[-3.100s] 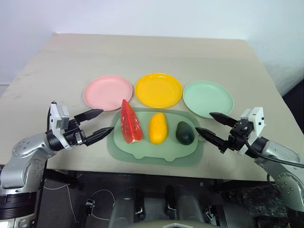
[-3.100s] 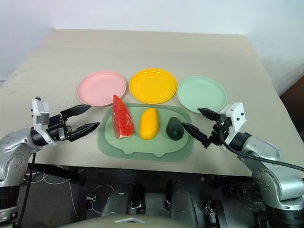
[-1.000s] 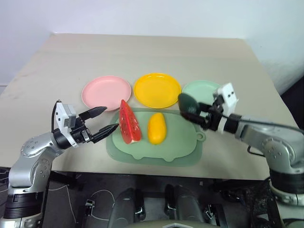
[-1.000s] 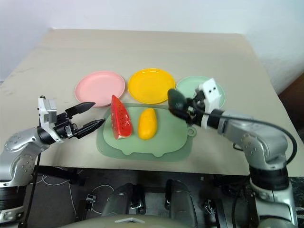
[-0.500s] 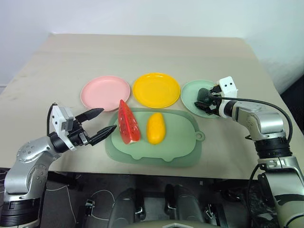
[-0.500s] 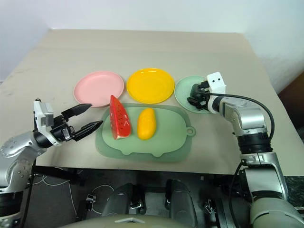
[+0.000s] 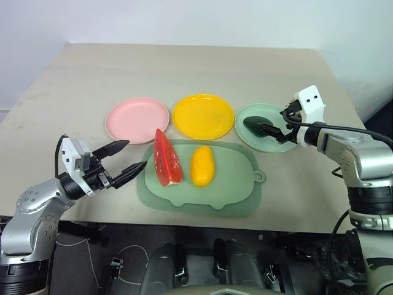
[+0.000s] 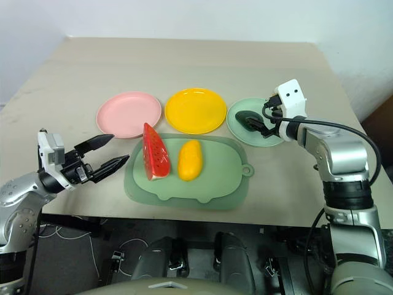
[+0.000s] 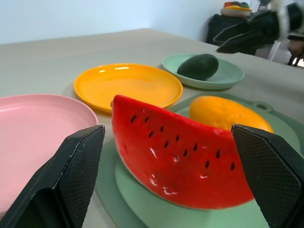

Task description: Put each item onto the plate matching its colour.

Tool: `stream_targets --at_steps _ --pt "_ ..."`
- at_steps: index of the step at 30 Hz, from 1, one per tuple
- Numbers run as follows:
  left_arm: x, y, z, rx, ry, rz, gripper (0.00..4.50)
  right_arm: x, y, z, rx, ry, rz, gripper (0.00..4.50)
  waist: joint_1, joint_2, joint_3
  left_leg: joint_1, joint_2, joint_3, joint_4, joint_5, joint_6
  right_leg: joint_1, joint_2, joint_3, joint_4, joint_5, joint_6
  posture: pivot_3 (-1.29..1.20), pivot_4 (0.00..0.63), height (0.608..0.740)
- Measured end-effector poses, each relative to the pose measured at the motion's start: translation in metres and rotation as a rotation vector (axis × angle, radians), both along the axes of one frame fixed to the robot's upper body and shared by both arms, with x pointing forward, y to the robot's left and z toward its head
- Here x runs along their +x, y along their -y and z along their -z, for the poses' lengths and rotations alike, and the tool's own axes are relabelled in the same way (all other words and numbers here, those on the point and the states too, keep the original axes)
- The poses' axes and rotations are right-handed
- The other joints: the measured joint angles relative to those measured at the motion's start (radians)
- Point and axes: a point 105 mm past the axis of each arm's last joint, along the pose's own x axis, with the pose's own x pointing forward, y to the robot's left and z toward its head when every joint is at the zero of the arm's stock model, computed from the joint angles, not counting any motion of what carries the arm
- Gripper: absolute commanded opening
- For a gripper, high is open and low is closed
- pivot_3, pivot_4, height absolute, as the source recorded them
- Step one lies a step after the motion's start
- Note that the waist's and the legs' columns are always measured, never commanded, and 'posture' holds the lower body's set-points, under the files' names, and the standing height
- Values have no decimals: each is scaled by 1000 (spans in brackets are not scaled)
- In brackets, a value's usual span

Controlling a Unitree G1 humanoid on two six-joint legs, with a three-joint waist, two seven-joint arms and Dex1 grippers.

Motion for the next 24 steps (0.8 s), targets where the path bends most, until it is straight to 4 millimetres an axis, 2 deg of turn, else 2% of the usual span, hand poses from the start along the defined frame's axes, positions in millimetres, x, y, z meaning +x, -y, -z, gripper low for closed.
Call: stream_targets --at_steps 4,8,12,17,21,24 --pt "2 1 -4 0 16 13 4500 -15 -24 -5 52 -28 -87 4470 0 0 0 0 0 0 0 0 0 0 0 0 0 0 0 0 150 696" --pt "6 1 -3 -12 17 15 4500 -28 -57 10 133 -137 -158 4470 0 0 0 0 0 0 0 0 0 0 0 0 0 0 0 0 150 696" --pt "8 3 2 -9 8 27 4500 -35 -70 28 146 -261 -178 4470 3 0 0 -1 -1 0 0 0 0 0 0 0 -1 0 -1 0 150 696" --pt "7 4 3 -5 15 38 4500 -49 -93 33 216 -359 -250 4470 -1 0 0 0 0 0 -1 0 0 0 0 0 0 0 0 0 150 696" --pt "6 3 4 -6 13 41 4500 -49 -108 29 248 -390 -269 4470 -3 0 0 -1 0 0 -1 0 0 -1 0 0 0 1 0 0 150 696" --pt "7 1 6 -9 6 37 4500 -45 -113 36 254 -432 -251 4470 -1 0 0 -1 0 0 -2 0 0 -1 0 0 0 1 0 0 150 696"
